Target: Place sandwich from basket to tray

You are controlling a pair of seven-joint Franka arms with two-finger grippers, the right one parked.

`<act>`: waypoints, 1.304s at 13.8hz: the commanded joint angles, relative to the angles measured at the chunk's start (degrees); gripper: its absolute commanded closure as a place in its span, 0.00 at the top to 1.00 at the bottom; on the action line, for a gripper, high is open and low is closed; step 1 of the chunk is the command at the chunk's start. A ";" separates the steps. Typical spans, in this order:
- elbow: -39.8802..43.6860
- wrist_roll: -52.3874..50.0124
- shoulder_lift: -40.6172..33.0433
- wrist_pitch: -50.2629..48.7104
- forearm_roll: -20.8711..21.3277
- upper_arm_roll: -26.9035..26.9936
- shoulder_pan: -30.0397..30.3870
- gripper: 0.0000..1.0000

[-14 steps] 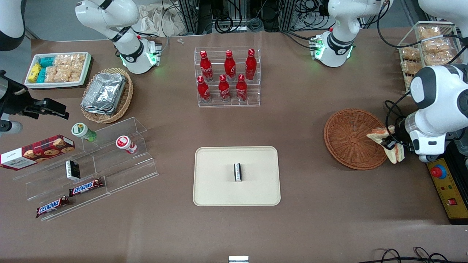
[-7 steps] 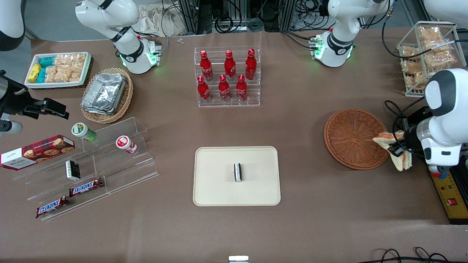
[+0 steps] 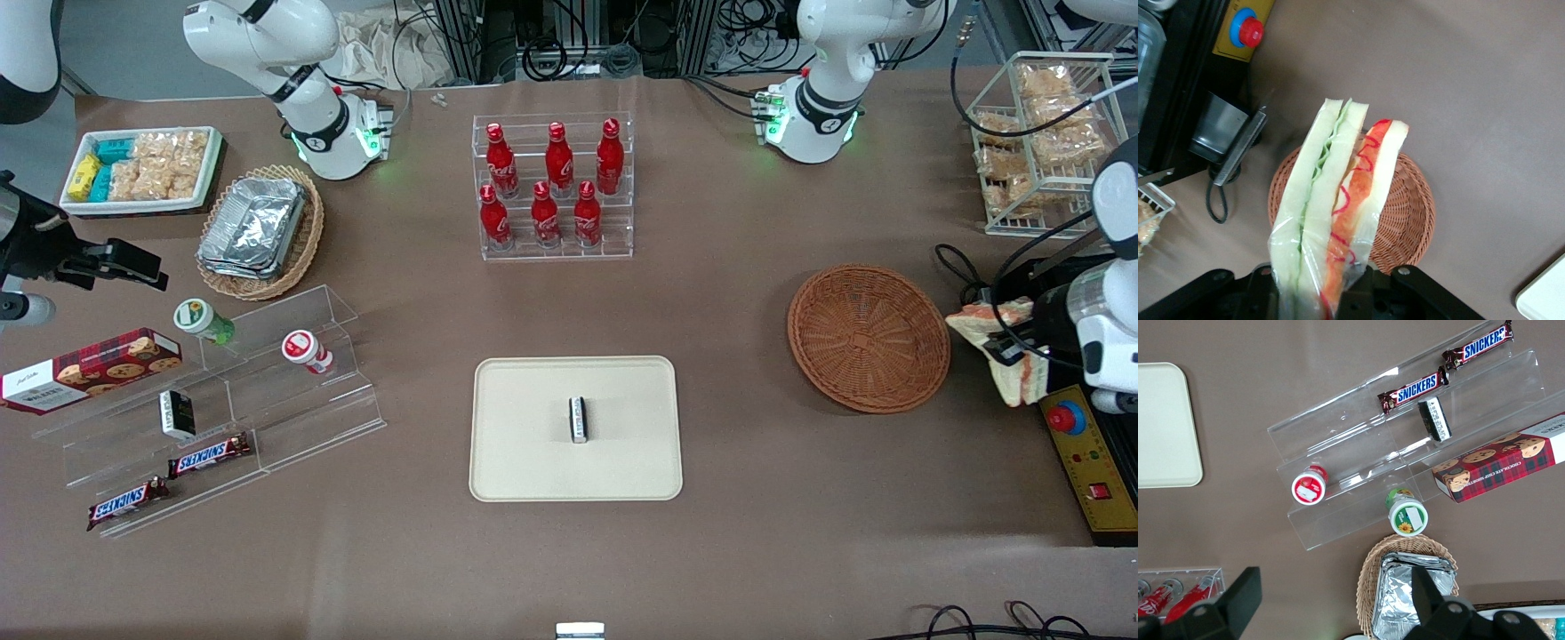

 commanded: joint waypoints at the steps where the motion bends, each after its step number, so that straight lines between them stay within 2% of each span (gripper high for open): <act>1: 1.70 0.47 1.03 -1.64 0.38 0.03 0.05 0.00; 18: 3.11 1.08 0.15 -5.06 -0.15 0.21 0.23 0.00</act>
